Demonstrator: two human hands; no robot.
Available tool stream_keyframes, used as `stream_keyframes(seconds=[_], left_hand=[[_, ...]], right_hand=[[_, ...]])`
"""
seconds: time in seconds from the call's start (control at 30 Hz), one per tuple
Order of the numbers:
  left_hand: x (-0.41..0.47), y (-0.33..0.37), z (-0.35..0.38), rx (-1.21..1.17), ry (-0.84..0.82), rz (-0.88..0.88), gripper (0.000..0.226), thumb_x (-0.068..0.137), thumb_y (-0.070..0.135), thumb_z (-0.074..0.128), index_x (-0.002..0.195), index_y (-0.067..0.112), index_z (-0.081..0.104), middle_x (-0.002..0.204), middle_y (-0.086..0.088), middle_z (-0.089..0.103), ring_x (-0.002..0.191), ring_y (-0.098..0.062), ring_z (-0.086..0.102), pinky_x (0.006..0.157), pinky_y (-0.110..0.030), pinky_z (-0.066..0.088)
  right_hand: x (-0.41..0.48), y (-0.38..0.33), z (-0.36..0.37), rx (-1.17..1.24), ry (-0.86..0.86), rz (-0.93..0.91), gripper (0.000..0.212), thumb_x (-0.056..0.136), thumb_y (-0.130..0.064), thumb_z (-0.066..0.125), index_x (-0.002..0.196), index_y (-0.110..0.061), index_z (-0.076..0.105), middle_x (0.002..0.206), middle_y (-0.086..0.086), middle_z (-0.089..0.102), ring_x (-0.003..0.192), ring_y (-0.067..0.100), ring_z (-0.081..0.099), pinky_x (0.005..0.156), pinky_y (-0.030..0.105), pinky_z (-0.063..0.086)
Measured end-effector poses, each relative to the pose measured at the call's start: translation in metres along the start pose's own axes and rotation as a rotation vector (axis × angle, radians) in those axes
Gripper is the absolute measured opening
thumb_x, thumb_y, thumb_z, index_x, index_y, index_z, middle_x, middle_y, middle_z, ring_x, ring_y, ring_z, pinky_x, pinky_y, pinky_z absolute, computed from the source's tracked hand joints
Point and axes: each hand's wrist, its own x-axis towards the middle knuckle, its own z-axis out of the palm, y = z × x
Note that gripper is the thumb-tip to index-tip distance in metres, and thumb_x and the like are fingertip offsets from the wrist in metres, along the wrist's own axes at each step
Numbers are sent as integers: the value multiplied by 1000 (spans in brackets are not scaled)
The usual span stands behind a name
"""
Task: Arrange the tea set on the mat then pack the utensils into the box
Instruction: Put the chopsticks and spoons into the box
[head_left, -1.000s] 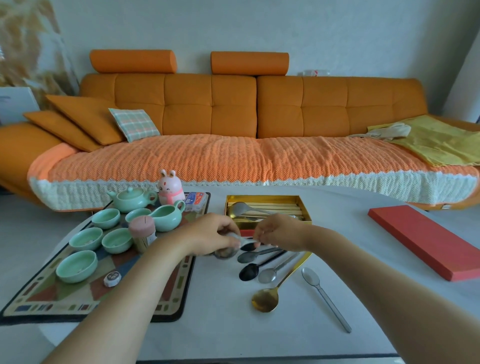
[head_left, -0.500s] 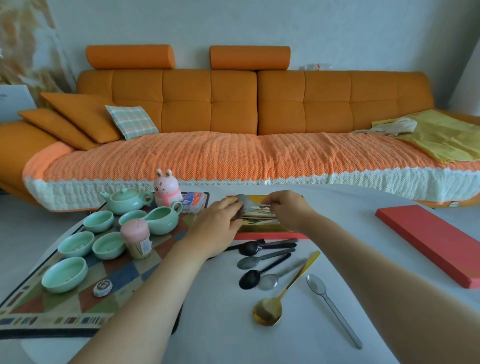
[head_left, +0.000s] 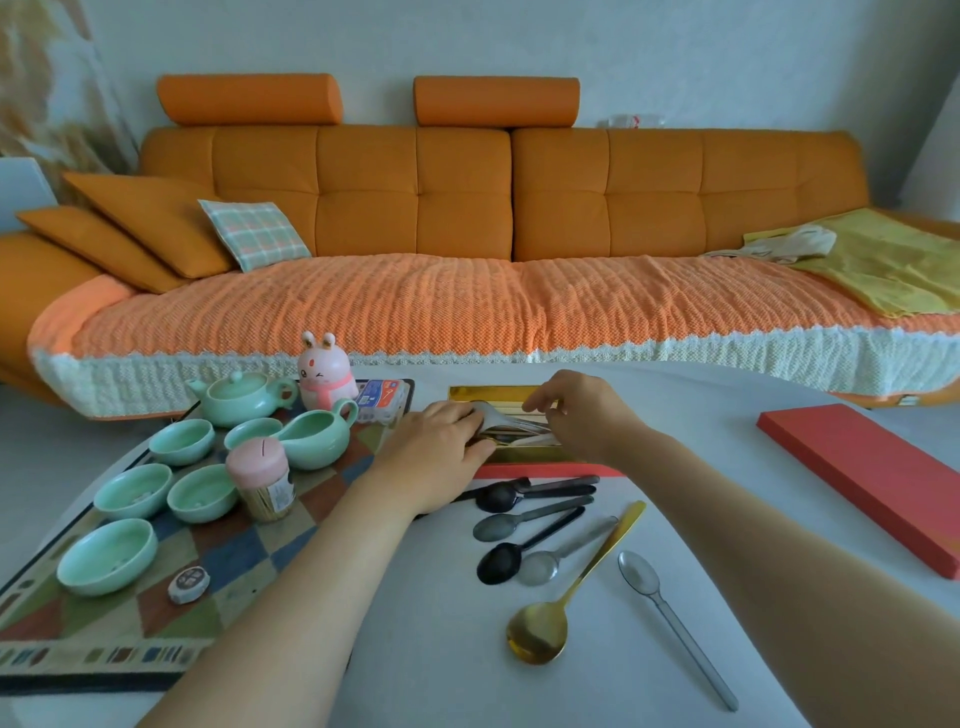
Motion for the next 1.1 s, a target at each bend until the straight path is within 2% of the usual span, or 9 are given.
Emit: stream_keyframes(seconds=[0.13, 0.27, 0.4, 0.57, 0.7, 0.8, 0.93, 1.0, 1.1], left_hand=[[-1, 5, -2, -28, 40, 50, 51, 102, 46, 36, 148, 23, 39, 158, 7, 31, 144, -14, 26, 113, -36, 25], [-3, 13, -5, -59, -66, 65, 49, 103, 44, 37, 148, 25, 42, 159, 8, 25, 143, -15, 25, 112, -37, 26], [-6, 19, -9, -60, -93, 42, 51, 103, 44, 37, 151, 26, 35, 161, 6, 19, 146, -17, 20, 115, -38, 23], [-11, 25, -10, -85, 97, 101, 43, 99, 38, 49, 141, 27, 48, 142, 8, 42, 132, -15, 35, 111, -35, 28], [-17, 32, -14, -123, 203, 160, 17, 93, 28, 60, 109, 27, 64, 108, 12, 53, 102, -12, 51, 84, -27, 37], [-26, 41, -17, -188, 149, 123, 14, 92, 24, 56, 99, 31, 67, 97, 15, 54, 83, -10, 56, 65, -25, 40], [-34, 40, -7, -117, -50, 104, 28, 93, 33, 57, 120, 36, 65, 120, 16, 57, 107, -13, 56, 81, -33, 50], [-38, 36, -4, -140, -80, 91, 33, 93, 35, 57, 125, 40, 61, 128, 16, 56, 114, -13, 54, 86, -35, 49], [-41, 33, -4, -148, -77, 60, 30, 93, 34, 60, 123, 35, 61, 121, 13, 56, 115, -12, 50, 87, -34, 47]], right_hand=[[-13, 6, -7, -35, -79, -50, 32, 91, -8, 51, 98, -27, 76, 100, -15, 60, 89, 5, 55, 76, 20, 42], [-21, 16, -10, -96, -151, 7, 33, 95, -15, 45, 103, -30, 73, 104, -12, 61, 88, 9, 59, 75, 25, 49], [-31, 20, -14, -154, -116, -69, 33, 98, -14, 44, 113, -25, 71, 113, -11, 61, 103, 7, 52, 94, 29, 46], [-42, 21, -12, -257, -150, -146, 34, 100, -19, 43, 122, -26, 68, 126, -7, 59, 120, 14, 47, 107, 33, 37], [-53, 12, -13, -273, 93, -321, 28, 94, -10, 54, 113, -22, 72, 112, -2, 62, 107, 19, 53, 93, 34, 44], [-60, -4, -14, -260, 9, -353, 26, 94, -12, 53, 104, -23, 75, 100, -5, 64, 90, 19, 61, 75, 36, 53], [-71, -9, -4, -472, -259, -272, 29, 98, -22, 45, 114, -29, 69, 113, -7, 60, 96, 19, 61, 76, 39, 55], [-73, -6, 1, -520, -285, -269, 28, 98, -19, 46, 114, -25, 68, 114, -1, 59, 100, 23, 60, 77, 39, 55], [-74, -6, 2, -489, -257, -236, 26, 99, -24, 49, 114, -29, 69, 113, -4, 59, 98, 20, 59, 78, 38, 54]])
